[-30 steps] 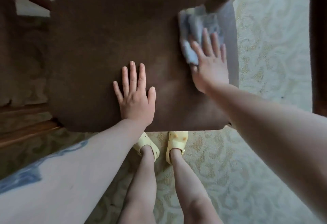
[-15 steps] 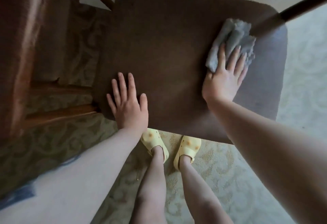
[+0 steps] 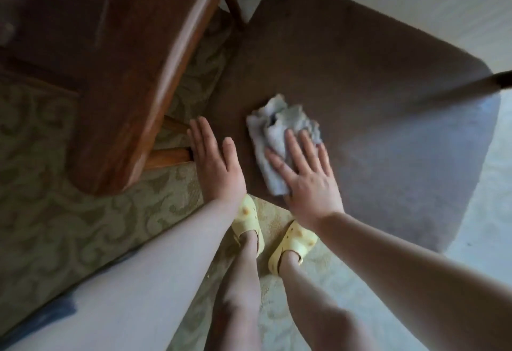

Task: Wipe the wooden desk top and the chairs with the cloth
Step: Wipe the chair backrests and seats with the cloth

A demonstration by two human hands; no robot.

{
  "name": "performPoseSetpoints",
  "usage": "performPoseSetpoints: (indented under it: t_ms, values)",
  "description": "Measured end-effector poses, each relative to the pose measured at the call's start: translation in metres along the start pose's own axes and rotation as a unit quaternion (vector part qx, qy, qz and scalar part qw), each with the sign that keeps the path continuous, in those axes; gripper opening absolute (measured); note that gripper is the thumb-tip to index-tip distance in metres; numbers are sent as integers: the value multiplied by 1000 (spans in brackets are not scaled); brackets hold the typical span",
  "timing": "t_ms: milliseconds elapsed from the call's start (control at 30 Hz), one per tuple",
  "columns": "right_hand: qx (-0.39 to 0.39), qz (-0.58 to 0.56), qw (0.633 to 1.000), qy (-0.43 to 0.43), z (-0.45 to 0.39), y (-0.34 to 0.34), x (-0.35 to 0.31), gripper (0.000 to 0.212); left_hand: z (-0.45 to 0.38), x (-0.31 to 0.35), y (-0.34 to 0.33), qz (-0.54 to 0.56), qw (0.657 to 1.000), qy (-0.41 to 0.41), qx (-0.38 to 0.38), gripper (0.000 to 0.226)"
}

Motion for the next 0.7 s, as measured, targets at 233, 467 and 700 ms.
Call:
performPoseSetpoints:
  t_ms: [233,467,700]
  values:
    - [-87,168,904,384,-71,0,-82,57,0,-5,5,45,999,3,-4,69]
    - [36,-48,998,24,-60,9,-25,62,-2,0,5,43,999,29,13,63]
    - [-79,88,928,354,-82,-5,-70,67,-3,5,3,49,992,85,78,64]
Point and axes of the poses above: each hand's wrist, its own z-axis away from the middle knuckle, its own y-axis out of the back of the hand, x = y × z, the point moved 7 cm from there along -z, towards the middle knuckle, and after that the axes turned 1 degree about x, right-handed, at the moved point
